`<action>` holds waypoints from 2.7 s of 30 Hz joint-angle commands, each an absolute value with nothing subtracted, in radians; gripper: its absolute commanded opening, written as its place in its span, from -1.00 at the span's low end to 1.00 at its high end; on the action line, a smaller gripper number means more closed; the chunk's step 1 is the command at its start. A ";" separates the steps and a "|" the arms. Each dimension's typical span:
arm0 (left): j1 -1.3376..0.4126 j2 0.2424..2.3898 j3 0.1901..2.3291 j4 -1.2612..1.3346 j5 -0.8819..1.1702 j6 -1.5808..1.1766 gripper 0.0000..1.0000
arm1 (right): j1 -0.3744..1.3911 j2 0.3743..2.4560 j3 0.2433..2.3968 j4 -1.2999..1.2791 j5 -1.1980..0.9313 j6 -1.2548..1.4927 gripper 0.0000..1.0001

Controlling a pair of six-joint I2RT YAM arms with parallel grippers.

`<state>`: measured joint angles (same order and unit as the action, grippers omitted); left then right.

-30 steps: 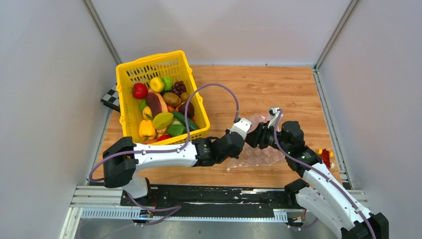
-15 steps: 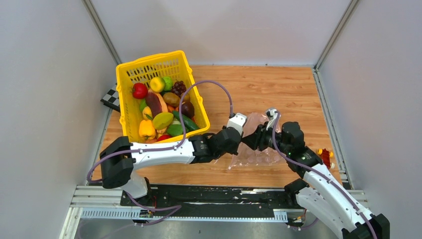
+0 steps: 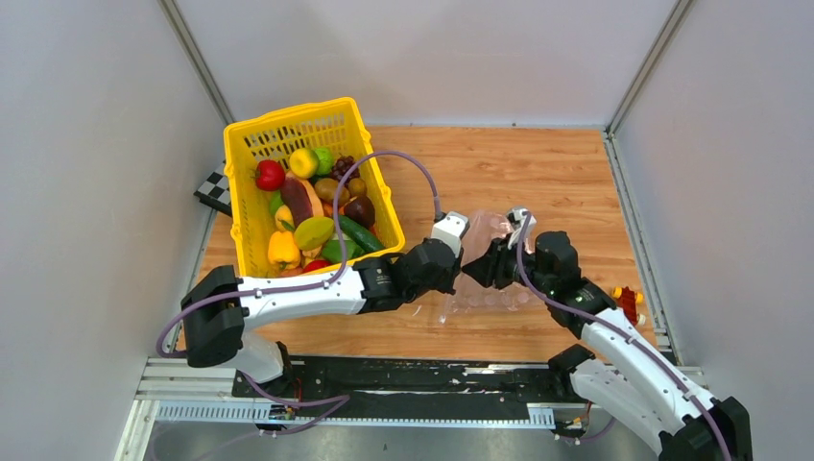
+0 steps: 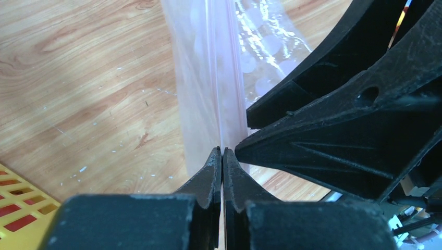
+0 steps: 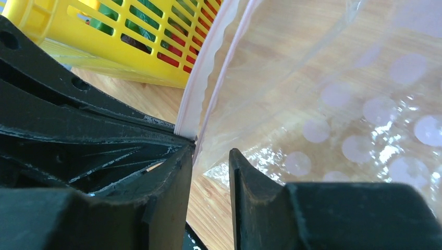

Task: Place the food in the zip-top bag and seal the zipper
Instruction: Open the zipper of the food storage bag.

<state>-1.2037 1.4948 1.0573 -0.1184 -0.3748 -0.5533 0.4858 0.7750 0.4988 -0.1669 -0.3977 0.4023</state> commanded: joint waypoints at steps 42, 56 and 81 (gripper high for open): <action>-1.077 1.429 1.174 -0.136 -0.375 -0.555 -0.96 | 0.821 1.023 1.353 -1.077 0.296 0.331 -0.97; -0.967 1.517 1.166 -0.095 -0.238 -0.581 -1.00 | 0.785 1.368 1.626 -1.226 0.456 0.296 -0.95; -0.931 1.456 1.017 0.036 -0.144 -0.718 -1.00 | 0.766 1.162 1.097 -0.693 0.281 0.507 -0.44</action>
